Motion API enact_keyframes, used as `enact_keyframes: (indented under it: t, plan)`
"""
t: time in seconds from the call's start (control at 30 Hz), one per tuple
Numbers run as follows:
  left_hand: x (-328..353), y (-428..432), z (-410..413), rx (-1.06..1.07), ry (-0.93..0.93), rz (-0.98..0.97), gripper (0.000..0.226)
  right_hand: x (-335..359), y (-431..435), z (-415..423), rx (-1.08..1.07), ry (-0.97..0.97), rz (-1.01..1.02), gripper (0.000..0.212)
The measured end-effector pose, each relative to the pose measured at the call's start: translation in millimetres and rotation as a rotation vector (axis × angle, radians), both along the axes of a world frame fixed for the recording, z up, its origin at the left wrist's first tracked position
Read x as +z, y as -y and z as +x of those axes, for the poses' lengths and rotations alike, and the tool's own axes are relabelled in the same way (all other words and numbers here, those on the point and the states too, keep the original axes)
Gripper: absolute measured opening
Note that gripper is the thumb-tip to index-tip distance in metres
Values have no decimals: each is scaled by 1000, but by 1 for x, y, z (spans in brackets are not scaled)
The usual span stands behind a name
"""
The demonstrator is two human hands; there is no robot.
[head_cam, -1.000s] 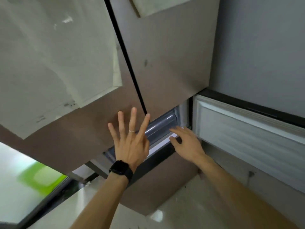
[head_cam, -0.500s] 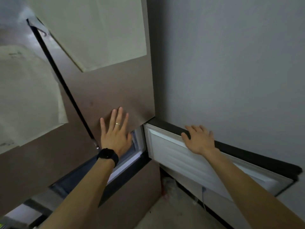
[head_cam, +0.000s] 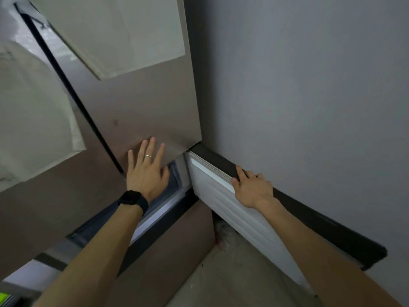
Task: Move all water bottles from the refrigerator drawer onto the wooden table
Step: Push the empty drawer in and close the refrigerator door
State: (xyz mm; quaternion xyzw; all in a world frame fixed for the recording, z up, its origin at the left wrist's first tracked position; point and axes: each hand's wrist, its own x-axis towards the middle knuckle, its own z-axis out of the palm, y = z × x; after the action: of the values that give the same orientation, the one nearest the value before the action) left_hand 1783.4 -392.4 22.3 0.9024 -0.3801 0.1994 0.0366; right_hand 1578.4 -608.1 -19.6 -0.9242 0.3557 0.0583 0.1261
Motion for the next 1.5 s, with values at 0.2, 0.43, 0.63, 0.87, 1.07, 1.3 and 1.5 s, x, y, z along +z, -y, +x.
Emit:
enact_keyframes:
  t: [0.2, 0.43, 0.63, 0.87, 1.07, 1.3, 1.5]
  plan:
    - [24, -76, 1, -36, 229, -62, 72, 4, -60, -7, 209, 28, 147, 65]
    - [32, -170, 8, 126, 408, -111, 83, -28, -170, 52, 212, 311, 205, 77]
    - [36, -234, 22, 202, 501, -50, 73, -33, -234, 108, 184, 402, 142, 78]
    - [32, -244, 39, 211, 626, 44, 65, -48, -263, 146, 300, 624, -2, 87]
    - [29, -243, 43, 235, 672, 56, 62, -59, -260, 176, 638, 722, -126, 79]
    - [24, -242, 49, 238, 711, 53, 65, -82, -242, 210, 1030, 800, -407, 100]
    - [22, -241, 51, 231, 763, 46, 66, -97, -240, 228, 1031, 989, -489, 95]
